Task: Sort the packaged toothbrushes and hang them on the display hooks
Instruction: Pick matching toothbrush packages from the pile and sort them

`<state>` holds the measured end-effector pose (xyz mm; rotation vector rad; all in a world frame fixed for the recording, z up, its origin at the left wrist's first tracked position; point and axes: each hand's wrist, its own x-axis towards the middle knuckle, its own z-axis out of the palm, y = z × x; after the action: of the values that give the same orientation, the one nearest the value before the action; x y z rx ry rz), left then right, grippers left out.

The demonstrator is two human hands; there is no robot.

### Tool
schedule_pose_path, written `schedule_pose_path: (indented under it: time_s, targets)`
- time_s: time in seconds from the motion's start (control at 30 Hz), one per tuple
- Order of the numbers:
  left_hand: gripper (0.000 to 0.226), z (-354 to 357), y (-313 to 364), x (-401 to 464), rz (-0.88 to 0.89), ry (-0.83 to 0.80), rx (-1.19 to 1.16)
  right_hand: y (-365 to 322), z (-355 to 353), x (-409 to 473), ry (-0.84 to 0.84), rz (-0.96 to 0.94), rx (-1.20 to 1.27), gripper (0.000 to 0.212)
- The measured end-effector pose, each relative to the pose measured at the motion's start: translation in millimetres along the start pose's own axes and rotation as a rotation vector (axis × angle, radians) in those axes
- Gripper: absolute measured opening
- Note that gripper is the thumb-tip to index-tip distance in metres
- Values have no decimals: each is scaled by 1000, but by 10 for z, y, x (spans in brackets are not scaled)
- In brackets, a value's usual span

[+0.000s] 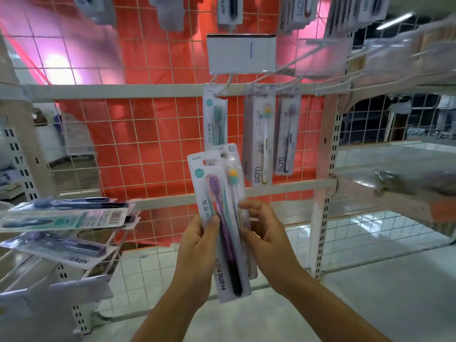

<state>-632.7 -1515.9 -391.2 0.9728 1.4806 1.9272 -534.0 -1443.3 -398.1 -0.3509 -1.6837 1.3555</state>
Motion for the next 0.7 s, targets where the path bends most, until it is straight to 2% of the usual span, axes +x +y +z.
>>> schedule_pose_path:
  time_s: [0.13,0.4,0.7]
  targets:
    - [21,112,-60,4,-6,2,17,24,-88,-37,17,54,2,15]
    - [22,389,-75,5,-61,-13,0,43,-355,-26,95,58,-55,13]
    - [21,620,26,-1,-73,6,15,-77,-653,9,232,61,50,10]
